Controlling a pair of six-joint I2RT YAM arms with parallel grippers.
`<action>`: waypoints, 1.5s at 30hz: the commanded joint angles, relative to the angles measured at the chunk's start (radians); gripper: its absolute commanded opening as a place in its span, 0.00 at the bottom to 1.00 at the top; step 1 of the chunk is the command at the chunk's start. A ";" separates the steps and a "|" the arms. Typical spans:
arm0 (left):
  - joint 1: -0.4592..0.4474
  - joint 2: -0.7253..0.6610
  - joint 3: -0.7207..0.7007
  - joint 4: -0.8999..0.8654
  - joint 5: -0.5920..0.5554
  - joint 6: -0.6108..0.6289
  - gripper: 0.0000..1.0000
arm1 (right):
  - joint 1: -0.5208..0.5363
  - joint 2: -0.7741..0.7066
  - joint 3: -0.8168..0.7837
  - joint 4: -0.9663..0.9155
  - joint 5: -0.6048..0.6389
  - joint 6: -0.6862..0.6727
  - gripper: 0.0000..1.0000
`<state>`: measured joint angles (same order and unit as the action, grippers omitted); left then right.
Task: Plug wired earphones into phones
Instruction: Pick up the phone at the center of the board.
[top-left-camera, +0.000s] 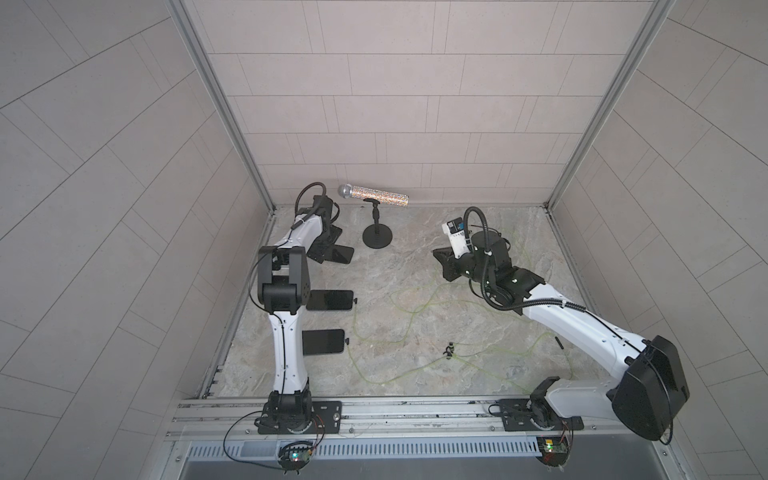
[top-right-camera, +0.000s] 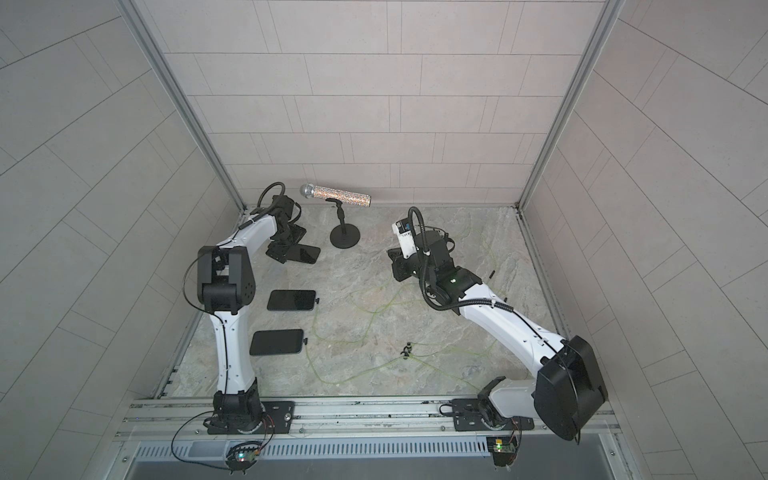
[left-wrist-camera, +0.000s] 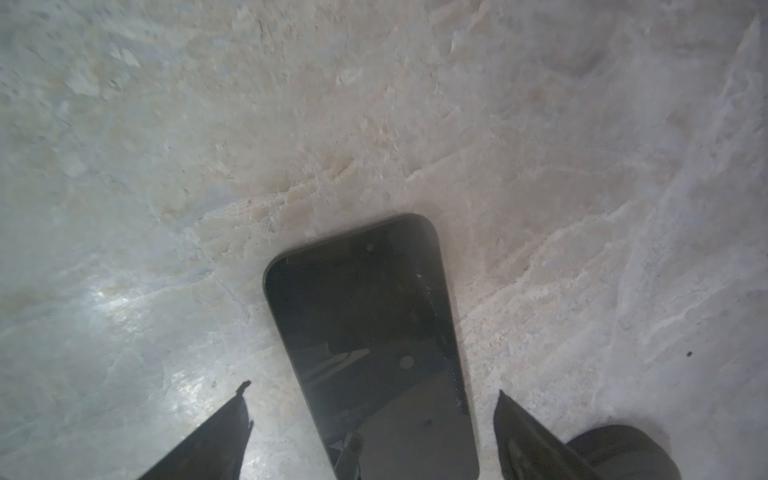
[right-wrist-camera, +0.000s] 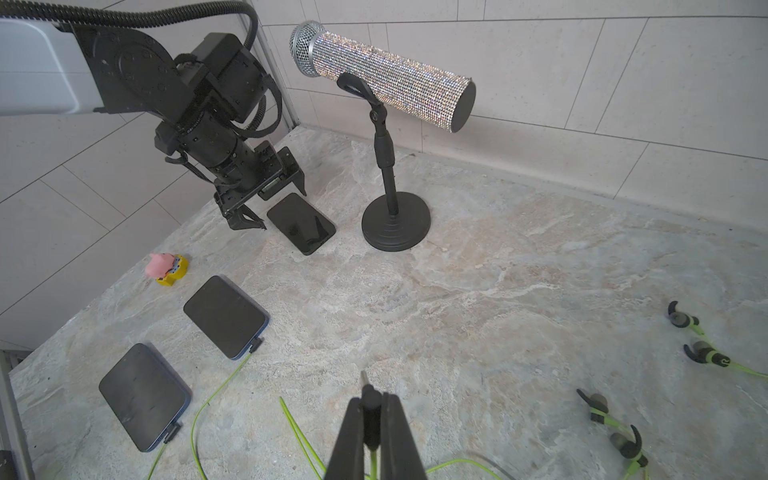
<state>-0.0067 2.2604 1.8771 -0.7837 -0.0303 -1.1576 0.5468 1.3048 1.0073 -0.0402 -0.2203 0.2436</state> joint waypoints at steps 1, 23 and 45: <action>0.018 0.046 0.039 -0.038 0.019 -0.067 0.96 | -0.004 -0.015 0.000 0.020 0.014 -0.016 0.00; 0.027 0.277 0.381 -0.370 -0.067 -0.115 0.93 | -0.004 -0.024 -0.001 0.012 0.022 -0.031 0.00; 0.040 0.208 0.242 -0.425 -0.063 -0.101 0.79 | -0.004 -0.033 -0.005 0.006 0.033 -0.036 0.00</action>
<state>0.0166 2.4989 2.2185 -1.1431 -0.1097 -1.2579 0.5468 1.3045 1.0073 -0.0280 -0.1978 0.2241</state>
